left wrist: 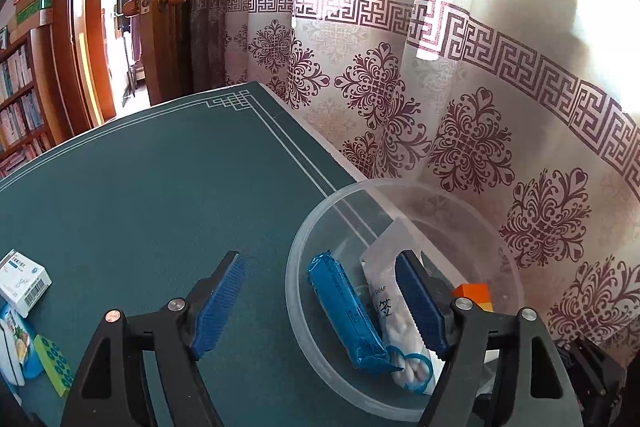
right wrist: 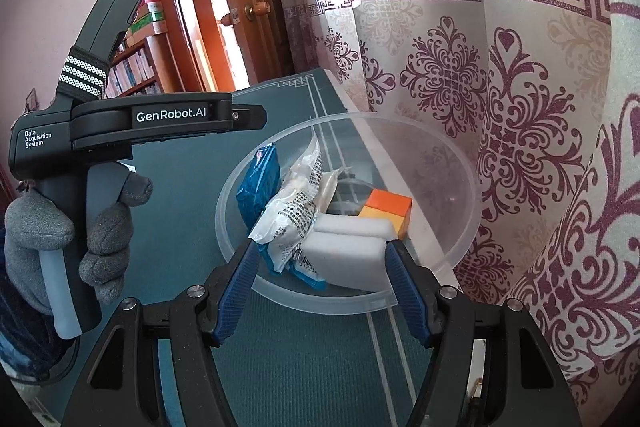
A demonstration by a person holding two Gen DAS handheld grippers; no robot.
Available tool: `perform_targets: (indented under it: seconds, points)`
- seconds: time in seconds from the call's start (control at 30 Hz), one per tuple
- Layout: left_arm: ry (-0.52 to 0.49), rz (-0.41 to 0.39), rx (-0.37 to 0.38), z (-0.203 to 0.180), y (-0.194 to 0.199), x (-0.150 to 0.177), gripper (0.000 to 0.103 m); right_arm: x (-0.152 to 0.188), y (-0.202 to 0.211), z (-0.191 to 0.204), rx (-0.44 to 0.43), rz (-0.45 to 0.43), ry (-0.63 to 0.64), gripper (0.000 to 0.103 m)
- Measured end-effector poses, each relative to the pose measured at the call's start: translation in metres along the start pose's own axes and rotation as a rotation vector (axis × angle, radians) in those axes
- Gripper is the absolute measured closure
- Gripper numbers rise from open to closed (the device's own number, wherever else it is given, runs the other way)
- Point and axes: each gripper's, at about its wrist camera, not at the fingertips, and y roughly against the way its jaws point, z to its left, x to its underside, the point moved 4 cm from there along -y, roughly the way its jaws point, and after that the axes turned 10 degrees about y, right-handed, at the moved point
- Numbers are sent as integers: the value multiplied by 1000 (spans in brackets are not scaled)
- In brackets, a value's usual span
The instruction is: Organize objects
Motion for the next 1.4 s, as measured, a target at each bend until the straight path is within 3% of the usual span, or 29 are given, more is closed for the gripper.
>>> perform_targets:
  seconds: [0.53, 0.9, 1.4]
  points:
    - [80, -45, -90, 35, 26, 24, 1, -1, 2, 4, 14, 1, 13, 36]
    - [80, -75, -207, 61, 38, 38, 1, 2, 5, 19, 12, 5, 33, 36]
    - [68, -102, -286, 92, 63, 55, 1, -1, 15, 50, 49, -27, 99, 36]
